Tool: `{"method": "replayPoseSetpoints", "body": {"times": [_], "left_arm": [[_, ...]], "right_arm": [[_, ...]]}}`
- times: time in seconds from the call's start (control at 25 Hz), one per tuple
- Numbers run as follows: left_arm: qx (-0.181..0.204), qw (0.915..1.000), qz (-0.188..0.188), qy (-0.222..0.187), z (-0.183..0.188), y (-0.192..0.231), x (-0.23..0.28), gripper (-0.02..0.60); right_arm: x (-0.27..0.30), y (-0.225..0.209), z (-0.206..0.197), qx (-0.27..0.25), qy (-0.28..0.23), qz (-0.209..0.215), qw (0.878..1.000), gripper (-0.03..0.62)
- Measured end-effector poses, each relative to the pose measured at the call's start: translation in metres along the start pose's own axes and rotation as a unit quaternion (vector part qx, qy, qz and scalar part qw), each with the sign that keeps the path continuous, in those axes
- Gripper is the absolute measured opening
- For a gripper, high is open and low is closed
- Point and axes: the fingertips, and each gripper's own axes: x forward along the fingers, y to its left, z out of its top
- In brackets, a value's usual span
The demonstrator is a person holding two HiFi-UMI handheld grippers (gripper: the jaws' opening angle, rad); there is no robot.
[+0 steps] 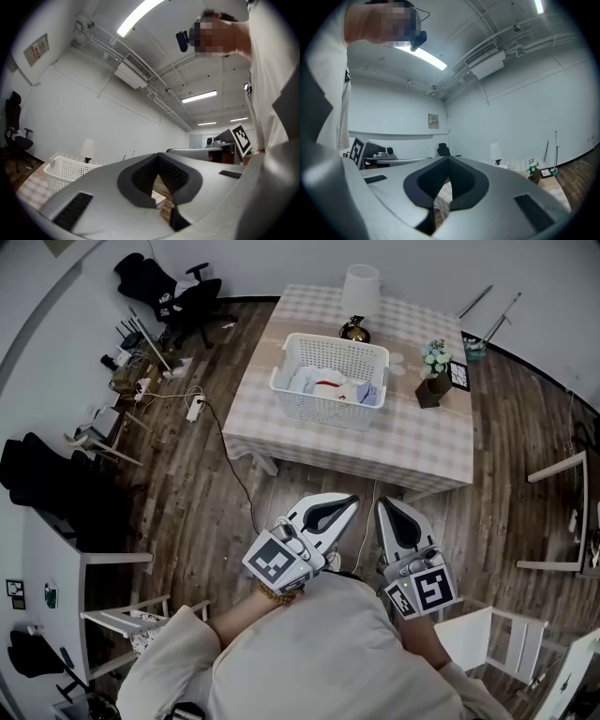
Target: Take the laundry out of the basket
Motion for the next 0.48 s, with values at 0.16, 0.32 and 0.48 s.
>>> {"method": "replayPoseSetpoints", "body": {"times": [0.16,0.32,0.48], "left_arm": [[-0.005,1.0,0.004,0.001,-0.004,0.014,0.006,0.032],[-0.009,1.0,0.003,0.002,-0.012,0.032,0.019,0.032],[-0.013,0.9999,-0.002,0.001,-0.012,0.059,0.036,0.032]], "right_arm": [[0.011,-0.009,-0.003,0.005,0.001,0.0,1.0,0.008],[0.026,-0.023,-0.009,0.007,0.002,-0.003,1.0,0.008],[0.053,-0.038,-0.011,0.009,0.009,-0.006,1.0,0.008]]}}
